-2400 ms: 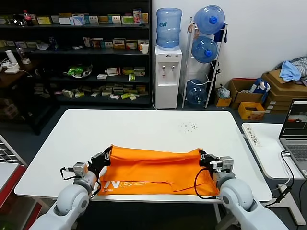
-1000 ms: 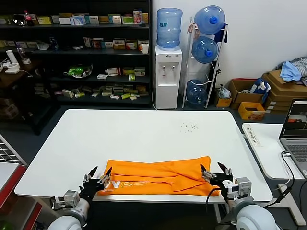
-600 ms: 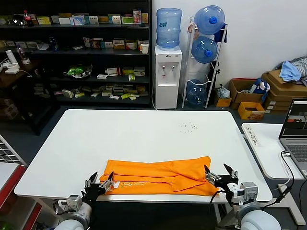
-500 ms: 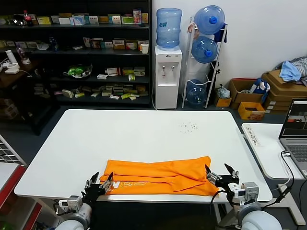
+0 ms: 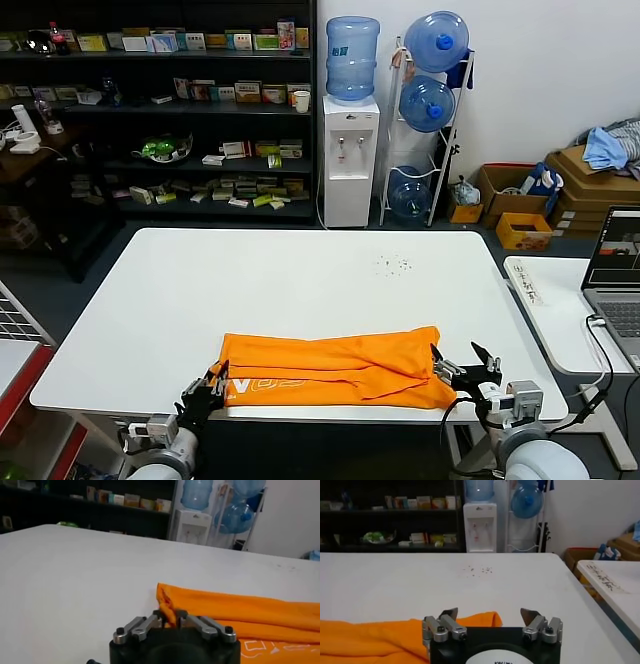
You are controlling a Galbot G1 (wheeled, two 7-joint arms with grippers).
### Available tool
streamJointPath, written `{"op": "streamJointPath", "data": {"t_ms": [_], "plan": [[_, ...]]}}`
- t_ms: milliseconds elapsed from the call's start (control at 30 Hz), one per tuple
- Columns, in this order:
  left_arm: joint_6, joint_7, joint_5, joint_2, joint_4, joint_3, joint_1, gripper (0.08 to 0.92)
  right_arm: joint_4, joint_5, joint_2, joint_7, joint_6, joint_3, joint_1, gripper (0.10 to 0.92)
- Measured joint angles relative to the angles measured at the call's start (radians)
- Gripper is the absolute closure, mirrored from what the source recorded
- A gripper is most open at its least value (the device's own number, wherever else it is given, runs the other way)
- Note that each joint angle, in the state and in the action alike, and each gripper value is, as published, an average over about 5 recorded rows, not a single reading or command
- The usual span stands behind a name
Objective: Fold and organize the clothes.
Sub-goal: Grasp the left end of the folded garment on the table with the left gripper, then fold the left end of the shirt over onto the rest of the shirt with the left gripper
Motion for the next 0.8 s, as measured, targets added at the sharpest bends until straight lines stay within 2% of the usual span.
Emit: {"op": "streamJointPath", "data": {"t_ms": [133,467,633,800], "plan": [[-0.005,-0.004,0.001,-0.004,-0.009,-0.004,0.001,0.874,-0.004,0.000,0.004,-0.001,0.002,-0.004,0.005,0.203],[0.016,-0.014,0.036,0.015,-0.069,-0.047,-0.021,0.889,-0.021,0.000,0.020,0.001,0.001,-0.025,0.034,0.203],[0.043,-0.002,0.084,0.063,-0.075,-0.106,-0.039,0.889,-0.028,0.002,0.025,0.007,-0.001,-0.042,0.057,0.203],[0.055,0.016,0.142,0.142,-0.033,-0.186,-0.048,0.889,-0.035,0.008,0.027,0.012,-0.003,-0.062,0.084,0.203]]}}
